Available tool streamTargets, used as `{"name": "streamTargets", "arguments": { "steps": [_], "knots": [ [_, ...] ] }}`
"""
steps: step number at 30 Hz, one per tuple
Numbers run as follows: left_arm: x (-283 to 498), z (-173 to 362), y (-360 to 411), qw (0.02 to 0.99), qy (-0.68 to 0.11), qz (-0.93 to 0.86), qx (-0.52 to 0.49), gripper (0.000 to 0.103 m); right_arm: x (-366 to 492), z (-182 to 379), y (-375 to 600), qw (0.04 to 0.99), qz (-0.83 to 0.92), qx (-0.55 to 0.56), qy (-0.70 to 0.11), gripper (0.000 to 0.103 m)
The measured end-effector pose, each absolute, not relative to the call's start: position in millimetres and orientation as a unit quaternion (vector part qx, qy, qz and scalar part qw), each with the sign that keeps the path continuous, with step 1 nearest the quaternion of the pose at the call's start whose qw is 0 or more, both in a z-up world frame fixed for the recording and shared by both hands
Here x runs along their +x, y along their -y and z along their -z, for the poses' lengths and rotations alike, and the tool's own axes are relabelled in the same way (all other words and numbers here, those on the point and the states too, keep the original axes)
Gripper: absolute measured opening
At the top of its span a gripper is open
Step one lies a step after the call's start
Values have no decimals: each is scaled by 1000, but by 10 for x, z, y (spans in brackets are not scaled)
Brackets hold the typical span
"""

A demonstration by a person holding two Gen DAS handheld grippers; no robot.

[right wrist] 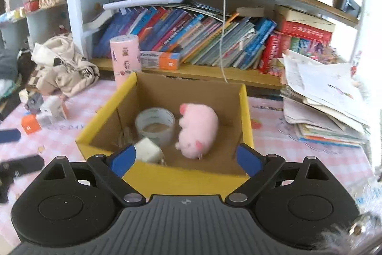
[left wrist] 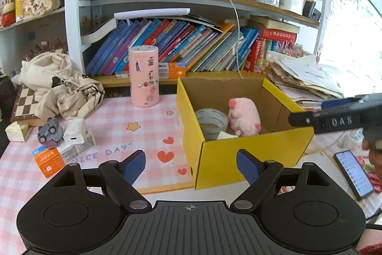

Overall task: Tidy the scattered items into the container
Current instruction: 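Raise both tools up and back away from the yellow box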

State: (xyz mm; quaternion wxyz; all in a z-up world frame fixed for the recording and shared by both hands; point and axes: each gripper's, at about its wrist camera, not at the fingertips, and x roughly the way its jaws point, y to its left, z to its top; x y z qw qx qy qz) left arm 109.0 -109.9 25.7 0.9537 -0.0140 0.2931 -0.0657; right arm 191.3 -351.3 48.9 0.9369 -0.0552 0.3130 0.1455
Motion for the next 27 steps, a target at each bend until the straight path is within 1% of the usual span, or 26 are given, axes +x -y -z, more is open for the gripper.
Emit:
{"name": "streamTargets", "arguments": {
  "steps": [9, 11, 13, 20, 27],
  "knots": [
    [937, -147, 934, 949, -308, 61, 0, 87, 1481, -193, 3338, 933, -103, -24, -344, 92],
    [908, -109, 896, 947, -316, 57, 6, 91, 1410, -108, 3262, 930, -95, -27, -354, 92],
    [866, -71, 860, 946, -320, 53, 12, 92, 1342, -33, 3195, 927, -87, -28, -364, 92],
    [786, 46, 744, 936, -347, 51, 20, 92, 1174, 93, 3066, 917, -73, 8, -392, 93],
    [740, 92, 621, 932, -359, 44, 18, 93, 1072, 125, 2920, 913, -76, 5, -400, 96]
  ]
}}
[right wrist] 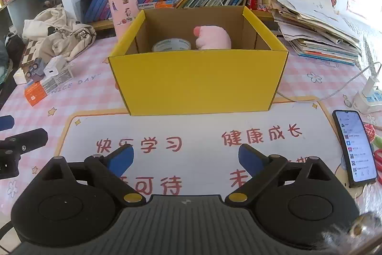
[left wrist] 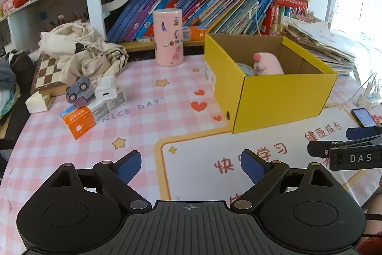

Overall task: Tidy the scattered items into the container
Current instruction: 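Raise both tools up and back away from the yellow box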

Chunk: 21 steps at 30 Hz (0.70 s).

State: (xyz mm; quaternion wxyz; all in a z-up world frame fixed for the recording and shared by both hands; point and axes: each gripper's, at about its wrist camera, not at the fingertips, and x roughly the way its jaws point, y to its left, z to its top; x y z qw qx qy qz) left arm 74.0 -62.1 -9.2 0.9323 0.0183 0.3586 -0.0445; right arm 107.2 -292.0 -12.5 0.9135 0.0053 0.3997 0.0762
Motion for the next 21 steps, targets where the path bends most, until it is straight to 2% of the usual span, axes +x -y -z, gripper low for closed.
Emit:
{"name": "streamTargets", "arguments": {
  "steps": [6, 9, 21],
  "knots": [
    [705, 113, 555, 930, -363, 45, 24, 93, 1031, 189, 2860, 909, -69, 7, -412, 99],
    [702, 127, 541, 929, -367, 45, 28, 97, 994, 218, 2819, 907, -65, 2, -416, 99],
    [645, 189, 480, 923, -378, 58, 42, 97, 892, 279, 2732, 902, -60, 2, -428, 101]
  ]
}}
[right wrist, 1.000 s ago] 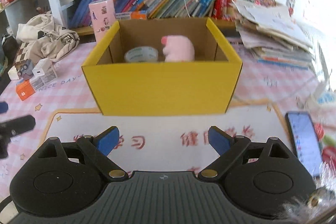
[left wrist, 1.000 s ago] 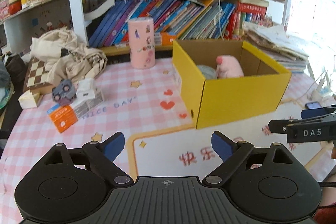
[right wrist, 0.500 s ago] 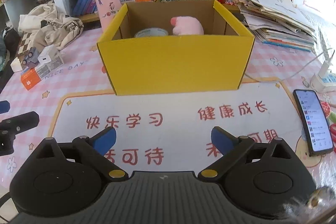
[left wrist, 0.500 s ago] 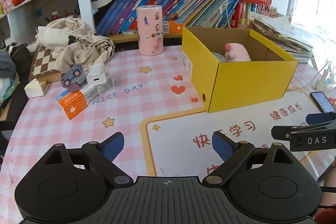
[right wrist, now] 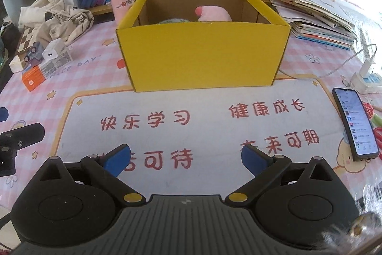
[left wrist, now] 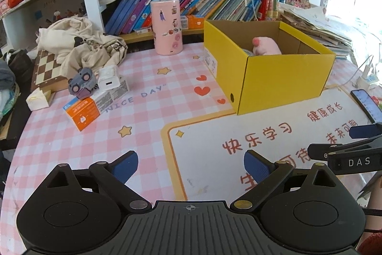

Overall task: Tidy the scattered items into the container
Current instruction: 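Raise both tools up and back away from the yellow box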

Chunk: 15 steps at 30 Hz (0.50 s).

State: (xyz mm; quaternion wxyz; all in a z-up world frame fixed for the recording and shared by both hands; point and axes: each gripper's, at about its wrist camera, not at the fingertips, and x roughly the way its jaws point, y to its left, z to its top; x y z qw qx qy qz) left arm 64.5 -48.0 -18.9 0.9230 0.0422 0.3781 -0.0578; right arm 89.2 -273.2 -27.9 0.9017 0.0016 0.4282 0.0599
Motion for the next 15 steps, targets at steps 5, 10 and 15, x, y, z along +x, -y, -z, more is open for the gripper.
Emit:
{"name": "streamTargets", "arguments": {
  "steps": [5, 10, 15],
  "knots": [
    [604, 200, 371, 923, -381, 47, 37, 98, 877, 296, 2597, 898, -75, -7, -432, 101],
    [576, 207, 255, 922, -384, 34, 30, 98, 868, 307, 2443, 895, -93, -19, -436, 102],
    [552, 213, 176, 922, -385, 29, 26, 98, 867, 307, 2323, 893, -105, -29, -437, 103]
  ]
}}
